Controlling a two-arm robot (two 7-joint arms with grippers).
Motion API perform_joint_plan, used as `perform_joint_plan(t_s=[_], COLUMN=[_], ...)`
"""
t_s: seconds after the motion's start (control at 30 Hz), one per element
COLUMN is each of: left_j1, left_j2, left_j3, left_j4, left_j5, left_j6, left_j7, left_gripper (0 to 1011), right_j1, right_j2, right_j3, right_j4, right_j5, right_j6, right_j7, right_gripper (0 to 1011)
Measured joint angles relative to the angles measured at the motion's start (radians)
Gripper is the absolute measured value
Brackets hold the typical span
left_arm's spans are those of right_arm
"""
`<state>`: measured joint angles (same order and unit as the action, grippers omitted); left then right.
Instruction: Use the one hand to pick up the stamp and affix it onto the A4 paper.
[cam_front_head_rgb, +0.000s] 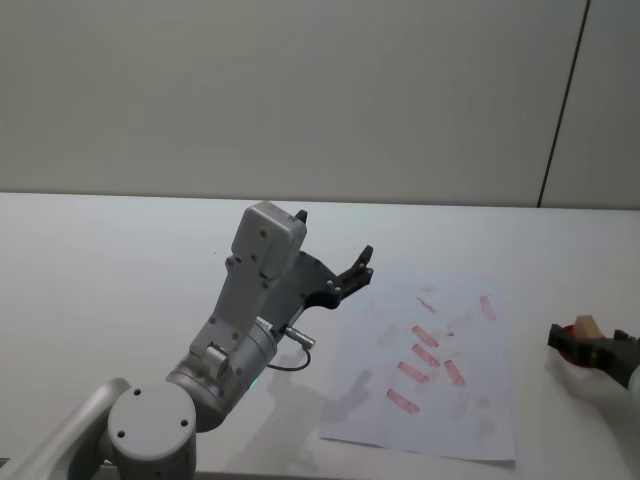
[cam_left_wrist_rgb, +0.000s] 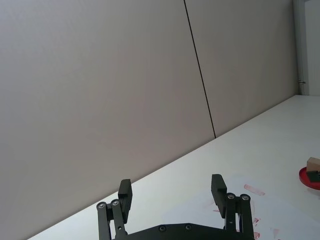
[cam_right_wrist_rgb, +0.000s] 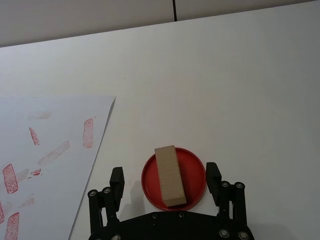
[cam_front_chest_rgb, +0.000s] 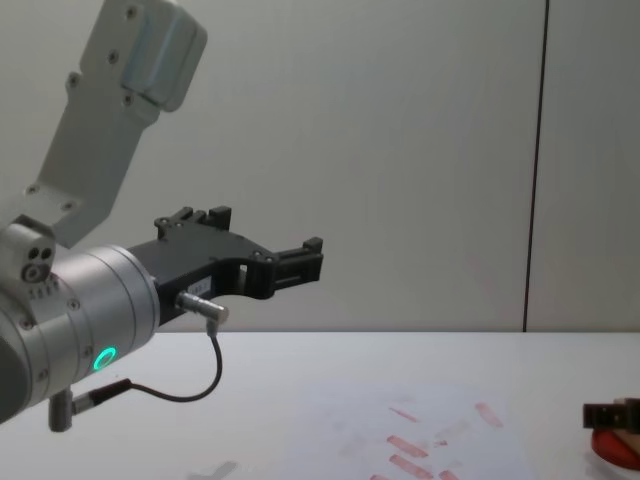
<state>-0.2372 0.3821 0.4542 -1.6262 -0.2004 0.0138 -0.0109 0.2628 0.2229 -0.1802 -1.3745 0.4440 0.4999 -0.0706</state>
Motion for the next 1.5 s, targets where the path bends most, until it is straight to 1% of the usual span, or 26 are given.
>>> perform_joint_plan(t_s=[0.3, 0.4, 0.47, 0.53, 0.63, 0.67, 0.7, 0.73, 0.77, 0.8, 0.83, 0.87, 0.9, 0.93, 0.97, 1.03, 1.17, 1.2, 1.23, 1.5], left_j1=[0.0, 0.0, 0.0, 0.0, 0.0, 0.0, 0.0, 0.0, 0.0, 0.0, 0.0, 0.0, 0.0, 0.0, 0.0, 0.0, 0.0, 0.0, 0.0, 0.0], left_j2=[0.0, 0.0, 0.0, 0.0, 0.0, 0.0, 0.0, 0.0, 0.0, 0.0, 0.0, 0.0, 0.0, 0.0, 0.0, 0.0, 0.0, 0.0, 0.0, 0.0], left_j3=[0.0, 0.0, 0.0, 0.0, 0.0, 0.0, 0.0, 0.0, 0.0, 0.0, 0.0, 0.0, 0.0, 0.0, 0.0, 0.0, 0.0, 0.0, 0.0, 0.0], left_j4=[0.0, 0.0, 0.0, 0.0, 0.0, 0.0, 0.0, 0.0, 0.0, 0.0, 0.0, 0.0, 0.0, 0.0, 0.0, 0.0, 0.0, 0.0, 0.0, 0.0], left_j5=[0.0, 0.0, 0.0, 0.0, 0.0, 0.0, 0.0, 0.0, 0.0, 0.0, 0.0, 0.0, 0.0, 0.0, 0.0, 0.0, 0.0, 0.0, 0.0, 0.0], left_j6=[0.0, 0.0, 0.0, 0.0, 0.0, 0.0, 0.0, 0.0, 0.0, 0.0, 0.0, 0.0, 0.0, 0.0, 0.0, 0.0, 0.0, 0.0, 0.0, 0.0], left_j7=[0.0, 0.0, 0.0, 0.0, 0.0, 0.0, 0.0, 0.0, 0.0, 0.0, 0.0, 0.0, 0.0, 0.0, 0.0, 0.0, 0.0, 0.0, 0.0, 0.0], left_gripper=[1002, 1002, 1002, 1002, 1002, 1002, 1002, 1002, 1002, 1002, 1002, 1002, 1002, 1002, 1002, 1002, 1002, 1002, 1002, 1002], right_j1=[0.002, 0.002, 0.002, 0.002, 0.003, 0.003, 0.003, 0.003, 0.003, 0.003, 0.003, 0.003, 0.003, 0.003, 0.003, 0.003, 0.003, 0.003, 0.003, 0.003], right_j2=[-0.004, -0.004, -0.005, -0.005, -0.005, -0.006, -0.006, -0.006, -0.006, -0.006, -0.006, -0.006, -0.006, -0.006, -0.006, -0.006, -0.007, -0.007, -0.007, -0.007], right_j3=[0.0, 0.0, 0.0, 0.0, 0.0, 0.0, 0.0, 0.0, 0.0, 0.0, 0.0, 0.0, 0.0, 0.0, 0.0, 0.0, 0.0, 0.0, 0.0, 0.0], right_j4=[0.007, 0.008, 0.009, 0.01, 0.01, 0.01, 0.011, 0.011, 0.011, 0.011, 0.011, 0.011, 0.012, 0.012, 0.012, 0.012, 0.013, 0.013, 0.013, 0.013], right_j5=[0.004, 0.004, 0.004, 0.004, 0.005, 0.005, 0.005, 0.005, 0.005, 0.005, 0.005, 0.005, 0.006, 0.006, 0.006, 0.006, 0.006, 0.006, 0.006, 0.006], right_j6=[-0.002, -0.003, -0.003, -0.003, -0.004, -0.004, -0.004, -0.004, -0.004, -0.004, -0.004, -0.004, -0.004, -0.004, -0.004, -0.004, -0.004, -0.004, -0.004, -0.004], right_j7=[-0.006, -0.007, -0.007, -0.008, -0.009, -0.009, -0.009, -0.009, -0.009, -0.009, -0.009, -0.01, -0.01, -0.01, -0.01, -0.01, -0.011, -0.011, -0.011, -0.011], right_gripper=[998, 950, 911, 832, 782, 731, 731, 684, 664, 600, 561, 561, 484, 484, 423, 389, 249, 249, 217, 217])
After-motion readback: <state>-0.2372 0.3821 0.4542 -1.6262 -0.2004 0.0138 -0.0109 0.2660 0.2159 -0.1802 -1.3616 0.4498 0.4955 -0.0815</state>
